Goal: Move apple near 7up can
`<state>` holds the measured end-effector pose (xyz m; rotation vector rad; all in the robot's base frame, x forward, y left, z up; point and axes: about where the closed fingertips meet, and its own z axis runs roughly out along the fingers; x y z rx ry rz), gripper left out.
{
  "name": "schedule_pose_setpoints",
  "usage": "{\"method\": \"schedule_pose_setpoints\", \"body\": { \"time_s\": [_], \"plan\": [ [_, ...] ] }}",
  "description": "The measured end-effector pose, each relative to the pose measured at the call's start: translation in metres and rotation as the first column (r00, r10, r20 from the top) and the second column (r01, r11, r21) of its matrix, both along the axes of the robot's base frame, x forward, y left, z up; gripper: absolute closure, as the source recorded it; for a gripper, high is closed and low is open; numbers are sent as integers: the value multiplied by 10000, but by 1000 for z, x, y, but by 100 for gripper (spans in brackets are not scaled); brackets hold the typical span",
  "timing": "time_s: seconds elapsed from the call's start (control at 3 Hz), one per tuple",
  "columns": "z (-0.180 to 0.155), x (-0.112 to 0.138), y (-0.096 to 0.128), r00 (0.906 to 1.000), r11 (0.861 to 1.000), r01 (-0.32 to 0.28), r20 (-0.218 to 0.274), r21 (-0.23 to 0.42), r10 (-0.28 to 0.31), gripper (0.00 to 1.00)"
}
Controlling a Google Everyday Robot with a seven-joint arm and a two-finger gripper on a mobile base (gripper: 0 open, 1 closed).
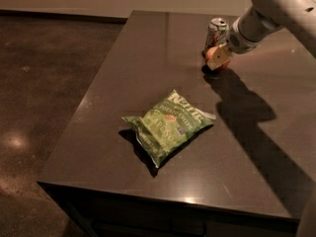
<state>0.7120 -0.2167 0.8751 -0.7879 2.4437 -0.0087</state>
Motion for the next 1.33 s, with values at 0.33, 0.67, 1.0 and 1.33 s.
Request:
{"method": "schedule_pose_setpoints", "body": {
  "time_s": [0.33,0.67,1.0,1.33],
  "plan": [
    [-3,1,-1,10000,10000,-19,-24,1,19,39],
    [-6,1,1,10000,10000,-45,-72,0,45,8],
    [-7,1,2,9999,10000,-59,-99,-1,59,0],
    [-7,1,2,9999,10000,-60,-100,-1,60,0]
  ]
}}
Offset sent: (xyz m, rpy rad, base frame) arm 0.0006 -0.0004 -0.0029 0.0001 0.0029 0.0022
